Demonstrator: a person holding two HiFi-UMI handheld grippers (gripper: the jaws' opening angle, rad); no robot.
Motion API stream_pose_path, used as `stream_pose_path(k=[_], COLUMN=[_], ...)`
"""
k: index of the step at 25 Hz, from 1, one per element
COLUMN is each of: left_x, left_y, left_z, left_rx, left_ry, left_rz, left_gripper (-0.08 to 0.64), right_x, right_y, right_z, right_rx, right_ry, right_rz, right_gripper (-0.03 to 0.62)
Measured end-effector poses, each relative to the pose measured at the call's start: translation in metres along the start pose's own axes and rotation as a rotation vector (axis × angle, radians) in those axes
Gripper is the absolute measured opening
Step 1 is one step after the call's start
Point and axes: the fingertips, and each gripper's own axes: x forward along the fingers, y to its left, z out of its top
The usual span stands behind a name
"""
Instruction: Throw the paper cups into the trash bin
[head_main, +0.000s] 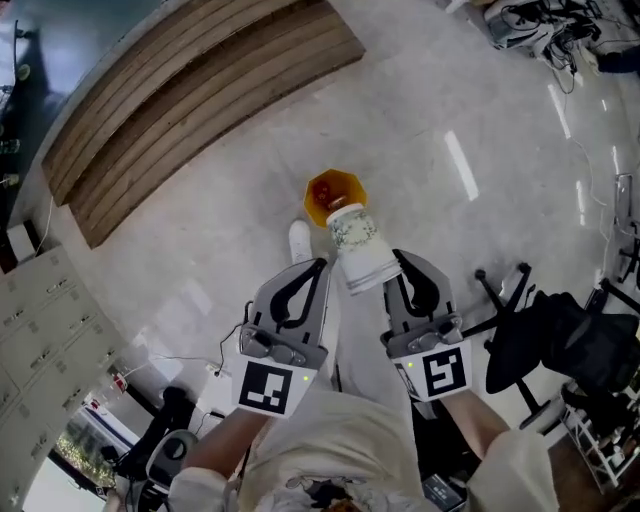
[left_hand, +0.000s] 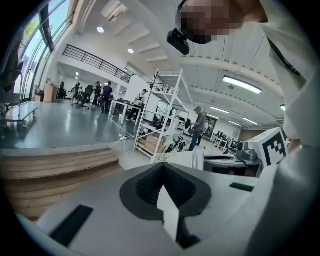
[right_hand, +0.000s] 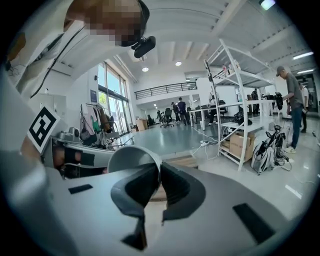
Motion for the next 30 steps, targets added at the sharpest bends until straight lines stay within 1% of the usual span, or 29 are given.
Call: stream_pose_path(k=[4, 7, 11, 14, 19, 20, 23, 24, 27, 30], left_x=[0.028, 0.052, 0.092, 0.117, 0.151, 0.157, 0.171, 0.174, 0.19, 0.213], left_y=[0.025, 0.039, 0.051, 0.061, 0.079, 0.085, 0.1, 0.105, 0.118, 0.13], left_z=[-0.049, -0.076, -0.109, -0.143, -0.205, -0.219, -0.264, -0.277, -0.315, -0.348], left_rx=[-0.012, -0.012, 0.054, 0.048, 0.075, 0.074, 0.01, -0.001, -0.007, -0.024], left_ry=[0.041, 0.051, 0.039, 0.052, 0.078, 0.086, 0.144, 0.159, 0.186, 0.189], left_rz=[0.024, 0.024, -0.01, -0.004, -0.008, -0.005, 0.025, 0.034, 0.061, 0.084], left_gripper=[0.005, 0.005, 0.005, 0.005, 0.005, 0.005, 0.005, 0.005, 0.005, 0.005], right_x=[0.028, 0.047, 0.073, 0.088, 0.115, 0.12, 0.135, 0.138, 0.151, 0.163], right_y=[-0.013, -0.024, -0.039, -0.047, -0.06, -0.063, -0.07, -0.072, -0.078, -0.085], right_z=[-0.05, -0.089, -0.146, -0.187, -0.255, -0.27, -0.31, -0.324, -0.365, -0.401], right_rx=[0.016, -0.004, -0.006, 0.004, 0.01, 0.01, 0.008, 0.001, 0.003, -0.005], right_ry=[0.047, 0.076, 0.12, 0.159, 0.216, 0.228, 0.26, 0.275, 0.324, 0.36], right_rz=[0.007, 0.006, 0.001, -0.004, -0.016, -0.017, -0.021, -0.018, -0.015, -0.023], right_gripper=[0.028, 0.028, 0.028, 0.028, 0.028, 0.028, 0.028, 0.028, 0.028, 0.028])
